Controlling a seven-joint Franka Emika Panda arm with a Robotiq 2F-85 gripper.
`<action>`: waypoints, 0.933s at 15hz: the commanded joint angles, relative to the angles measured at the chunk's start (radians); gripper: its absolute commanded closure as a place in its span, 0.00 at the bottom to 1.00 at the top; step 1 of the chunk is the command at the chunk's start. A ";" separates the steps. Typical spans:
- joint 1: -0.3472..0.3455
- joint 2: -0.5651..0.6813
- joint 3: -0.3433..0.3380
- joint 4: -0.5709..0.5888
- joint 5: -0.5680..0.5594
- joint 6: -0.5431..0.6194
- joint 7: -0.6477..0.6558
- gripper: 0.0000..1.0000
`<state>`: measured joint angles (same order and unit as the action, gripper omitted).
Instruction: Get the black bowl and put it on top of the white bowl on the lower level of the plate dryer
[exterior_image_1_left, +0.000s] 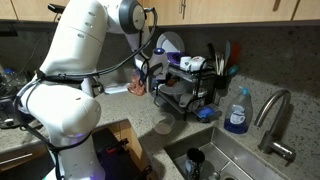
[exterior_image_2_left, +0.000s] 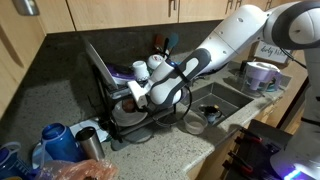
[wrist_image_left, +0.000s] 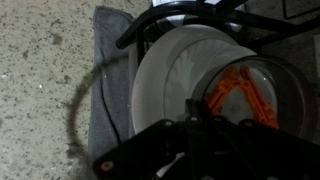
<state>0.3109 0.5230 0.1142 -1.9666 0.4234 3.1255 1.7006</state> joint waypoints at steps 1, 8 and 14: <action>0.016 -0.012 -0.010 0.000 0.020 0.017 0.030 0.99; 0.048 -0.040 -0.036 -0.022 0.014 0.012 0.076 0.99; 0.061 -0.014 -0.048 -0.008 0.009 0.043 0.080 0.99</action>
<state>0.3498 0.5124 0.0851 -1.9666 0.4234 3.1272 1.7554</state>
